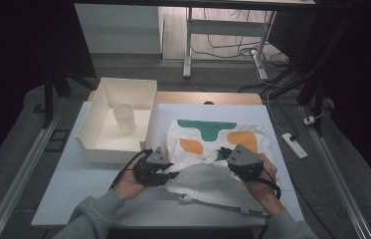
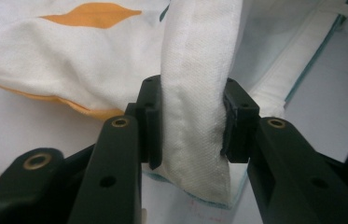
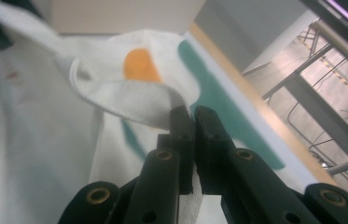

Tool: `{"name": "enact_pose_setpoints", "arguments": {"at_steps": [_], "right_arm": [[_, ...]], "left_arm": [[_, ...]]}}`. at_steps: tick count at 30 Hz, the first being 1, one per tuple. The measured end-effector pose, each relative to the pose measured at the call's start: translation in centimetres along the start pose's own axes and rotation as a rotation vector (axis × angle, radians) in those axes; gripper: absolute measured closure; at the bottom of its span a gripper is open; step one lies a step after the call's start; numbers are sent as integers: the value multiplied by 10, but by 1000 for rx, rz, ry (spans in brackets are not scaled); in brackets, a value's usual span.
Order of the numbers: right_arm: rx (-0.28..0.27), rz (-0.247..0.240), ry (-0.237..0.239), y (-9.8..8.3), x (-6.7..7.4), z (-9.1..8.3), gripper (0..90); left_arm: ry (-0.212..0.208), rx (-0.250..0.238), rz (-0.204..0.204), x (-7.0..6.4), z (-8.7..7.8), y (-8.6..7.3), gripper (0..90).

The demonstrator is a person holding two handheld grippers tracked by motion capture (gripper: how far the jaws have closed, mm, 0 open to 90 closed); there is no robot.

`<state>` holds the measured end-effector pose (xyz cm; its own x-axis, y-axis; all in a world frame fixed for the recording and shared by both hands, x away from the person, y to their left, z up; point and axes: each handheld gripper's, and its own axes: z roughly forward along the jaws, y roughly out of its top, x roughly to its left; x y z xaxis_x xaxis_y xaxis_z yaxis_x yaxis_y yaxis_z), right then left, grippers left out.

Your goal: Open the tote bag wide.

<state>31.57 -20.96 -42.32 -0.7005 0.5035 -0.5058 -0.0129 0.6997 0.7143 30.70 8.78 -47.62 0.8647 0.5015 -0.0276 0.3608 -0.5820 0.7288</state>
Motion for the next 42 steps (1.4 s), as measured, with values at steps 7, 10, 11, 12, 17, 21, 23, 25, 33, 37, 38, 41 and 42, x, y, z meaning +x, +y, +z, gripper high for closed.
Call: {"name": "enact_pose_setpoints", "arguments": {"at_steps": [7, 10, 11, 12, 17, 21, 23, 25, 33, 37, 38, 41, 42], "right_arm": [[1, 20, -1, 9, -20, 31, 859], [22, 48, 27, 6, -25, 47, 857], [33, 59, 41, 3, -27, 53, 857], [49, 74, 57, 1, -29, 58, 856], [96, 149, 135, -16, -36, 80, 855], [117, 165, 155, -23, -37, 91, 854], [124, 170, 159, -24, -37, 94, 854], [136, 179, 169, -27, -36, 98, 854], [216, 183, 232, -40, -22, 116, 840], [166, 246, 169, -34, -31, 103, 653], [148, 267, 157, -33, -34, 99, 607], [87, 327, 146, -27, -42, 83, 515], [66, 337, 146, -25, -45, 77, 492]], "left_arm": [[6, -7, -21, 5, 3, 4, 645], [8, -1, -27, 7, 6, 4, 639], [6, 1, -32, 7, 7, 4, 636], [6, 1, -32, 7, 7, 4, 633], [-3, 7, -44, 9, 12, 5, 624], [1, 15, -49, 9, 16, 6, 625], [6, 21, -43, 9, 17, 7, 625], [6, 22, -43, 9, 18, 7, 624], [-3, 34, -48, 10, 21, 6, 623], [-6, 27, -52, 12, 19, 5, 631], [-8, 24, -55, 13, 19, 4, 632], [-10, 23, -56, 13, 18, 4, 632], [-9, 23, -54, 13, 18, 4, 632]]}}
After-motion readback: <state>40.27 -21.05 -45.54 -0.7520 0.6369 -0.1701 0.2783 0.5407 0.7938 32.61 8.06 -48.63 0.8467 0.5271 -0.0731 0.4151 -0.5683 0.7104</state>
